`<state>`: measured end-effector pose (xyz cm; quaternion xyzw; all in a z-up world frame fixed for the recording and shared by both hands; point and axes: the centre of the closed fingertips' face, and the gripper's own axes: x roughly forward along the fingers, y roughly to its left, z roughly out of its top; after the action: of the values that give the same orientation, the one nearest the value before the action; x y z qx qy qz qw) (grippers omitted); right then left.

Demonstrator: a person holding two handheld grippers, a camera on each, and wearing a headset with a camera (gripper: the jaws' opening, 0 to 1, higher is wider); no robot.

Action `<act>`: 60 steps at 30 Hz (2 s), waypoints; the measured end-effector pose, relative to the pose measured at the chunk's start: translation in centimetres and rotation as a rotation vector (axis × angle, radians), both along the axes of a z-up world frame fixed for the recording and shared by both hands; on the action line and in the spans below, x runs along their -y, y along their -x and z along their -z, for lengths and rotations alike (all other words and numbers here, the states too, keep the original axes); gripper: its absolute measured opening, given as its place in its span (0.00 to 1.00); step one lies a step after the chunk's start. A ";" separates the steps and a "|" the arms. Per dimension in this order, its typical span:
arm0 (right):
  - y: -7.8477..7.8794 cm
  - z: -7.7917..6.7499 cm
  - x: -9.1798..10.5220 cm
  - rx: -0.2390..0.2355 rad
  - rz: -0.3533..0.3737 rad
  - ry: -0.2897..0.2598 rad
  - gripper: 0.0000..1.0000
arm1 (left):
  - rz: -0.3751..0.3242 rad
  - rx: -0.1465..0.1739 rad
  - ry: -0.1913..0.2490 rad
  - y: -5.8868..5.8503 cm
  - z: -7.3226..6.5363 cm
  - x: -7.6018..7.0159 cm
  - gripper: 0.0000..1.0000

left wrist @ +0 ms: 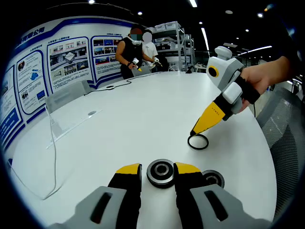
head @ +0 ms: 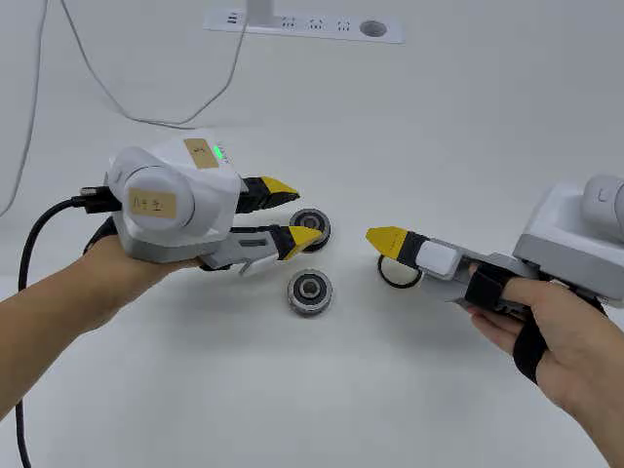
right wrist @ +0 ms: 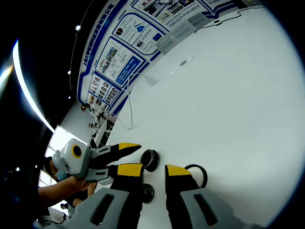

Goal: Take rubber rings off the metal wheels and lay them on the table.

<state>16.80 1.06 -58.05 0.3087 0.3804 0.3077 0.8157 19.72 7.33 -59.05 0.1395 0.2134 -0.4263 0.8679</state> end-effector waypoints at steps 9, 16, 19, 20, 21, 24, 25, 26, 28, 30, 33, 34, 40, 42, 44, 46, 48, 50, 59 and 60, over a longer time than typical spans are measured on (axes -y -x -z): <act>0.2 0.3 -0.5 -0.009 -0.009 -0.007 0.17 | 0.014 -0.005 -0.003 0.2 0.3 0.2 0.20; 0.1 0.4 -0.3 -0.014 -0.004 -0.010 0.17 | 0.023 -0.015 -0.007 0.5 0.6 0.3 0.18; 0.0 0.4 -0.2 -0.015 0.001 -0.013 0.17 | 0.022 -0.015 -0.006 0.5 0.6 0.3 0.17; 0.0 0.4 -0.2 -0.015 0.002 -0.013 0.17 | 0.021 -0.016 -0.006 0.5 0.6 0.3 0.16; 0.0 0.4 -0.2 -0.015 0.002 -0.014 0.17 | 0.020 -0.018 -0.005 0.5 0.7 0.3 0.16; 0.0 0.4 -0.4 -0.016 0.001 -0.015 0.17 | 0.023 -0.020 -0.002 0.5 0.7 0.3 0.15; 0.1 0.4 -0.4 -0.017 0.000 -0.015 0.17 | 0.023 -0.022 -0.001 0.5 0.7 0.3 0.15; 0.1 0.4 -0.4 -0.019 0.000 -0.016 0.17 | 0.022 -0.027 0.001 0.5 0.7 0.3 0.15; 0.1 0.4 -0.4 -0.020 0.000 -0.016 0.17 | 0.022 -0.028 0.004 0.5 0.7 0.3 0.14; 0.1 0.5 -0.5 -0.021 -0.002 -0.017 0.17 | 0.026 -0.026 0.001 0.5 0.6 0.3 0.14; 0.1 0.4 -0.7 -0.025 -0.006 -0.023 0.17 | 0.043 -0.011 -0.019 0.6 0.7 0.3 0.14; 0.1 0.4 -0.7 -0.023 -0.008 -0.027 0.17 | 0.045 -0.010 -0.021 0.6 0.7 0.3 0.14; -0.1 0.3 -1.4 -0.025 -0.044 -0.044 0.20 | 0.079 0.022 -0.046 0.6 0.7 0.3 0.14; -0.2 0.2 -1.8 -0.027 -0.062 -0.051 0.22 | 0.083 0.024 -0.049 0.6 0.7 0.3 0.14; -0.4 0.0 -2.2 -0.027 -0.074 -0.067 0.22 | 0.088 0.026 -0.047 0.5 0.7 0.3 0.13; -0.6 -0.1 -2.7 -0.030 -0.075 -0.080 0.23 | 0.092 0.025 -0.042 0.5 0.8 0.2 0.13; -0.8 0.0 -3.1 -0.035 -0.076 -0.083 0.26 | 0.096 0.024 -0.040 0.5 0.8 0.2 0.13; -1.0 0.2 -3.5 -0.038 -0.087 -0.082 0.28 | 0.102 0.019 -0.035 0.4 0.8 0.2 0.13; -1.8 0.5 -4.2 -0.039 -0.114 -0.075 0.32 | 0.124 0.014 -0.027 0.4 0.9 0.2 0.13; -1.9 0.6 -4.2 -0.038 -0.118 -0.073 0.32 | 0.124 0.014 -0.025 0.4 0.9 0.2 0.13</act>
<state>18.71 5.27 -58.64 0.3210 0.4019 0.3627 0.7771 19.37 7.11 -59.92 0.1663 0.2038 -0.4756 0.8394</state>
